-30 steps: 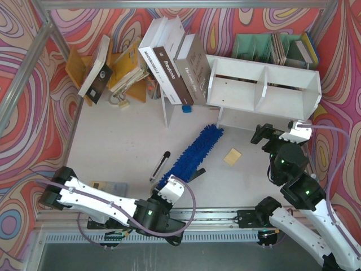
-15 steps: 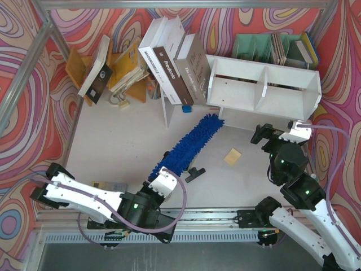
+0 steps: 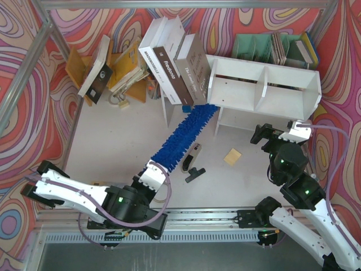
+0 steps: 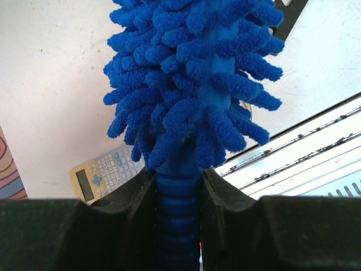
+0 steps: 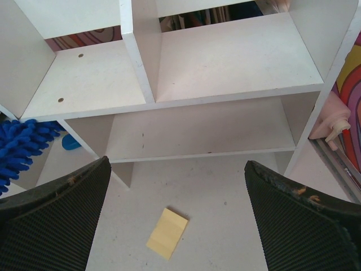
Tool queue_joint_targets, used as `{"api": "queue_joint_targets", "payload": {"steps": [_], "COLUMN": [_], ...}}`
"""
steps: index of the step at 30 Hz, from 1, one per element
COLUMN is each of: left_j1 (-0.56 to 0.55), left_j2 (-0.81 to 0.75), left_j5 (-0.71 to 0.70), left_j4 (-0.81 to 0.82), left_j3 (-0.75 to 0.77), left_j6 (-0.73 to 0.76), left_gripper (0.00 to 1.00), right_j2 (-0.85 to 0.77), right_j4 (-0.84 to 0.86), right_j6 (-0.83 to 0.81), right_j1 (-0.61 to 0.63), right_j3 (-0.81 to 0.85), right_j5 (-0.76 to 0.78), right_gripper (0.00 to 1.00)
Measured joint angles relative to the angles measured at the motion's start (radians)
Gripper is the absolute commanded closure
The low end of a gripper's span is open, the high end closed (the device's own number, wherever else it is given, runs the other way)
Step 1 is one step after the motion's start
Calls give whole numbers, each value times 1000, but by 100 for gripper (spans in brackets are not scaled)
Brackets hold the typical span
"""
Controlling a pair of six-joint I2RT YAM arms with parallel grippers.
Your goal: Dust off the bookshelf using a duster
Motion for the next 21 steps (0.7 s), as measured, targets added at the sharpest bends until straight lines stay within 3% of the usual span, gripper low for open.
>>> {"api": "queue_joint_targets", "payload": {"steps": [9, 21], "left_j1": [16, 174], "left_j2": [3, 105], "left_j5": [2, 27], "left_j4": [57, 510], "left_j3": [-91, -190], "left_j6": [42, 271], "left_gripper": [100, 100], "right_j2": [11, 12], "right_j4": [0, 0], "right_j6": [0, 0], "right_j1": [0, 0], "right_j3": [0, 0], "right_j5": [-3, -3], "right_gripper": [10, 10]}}
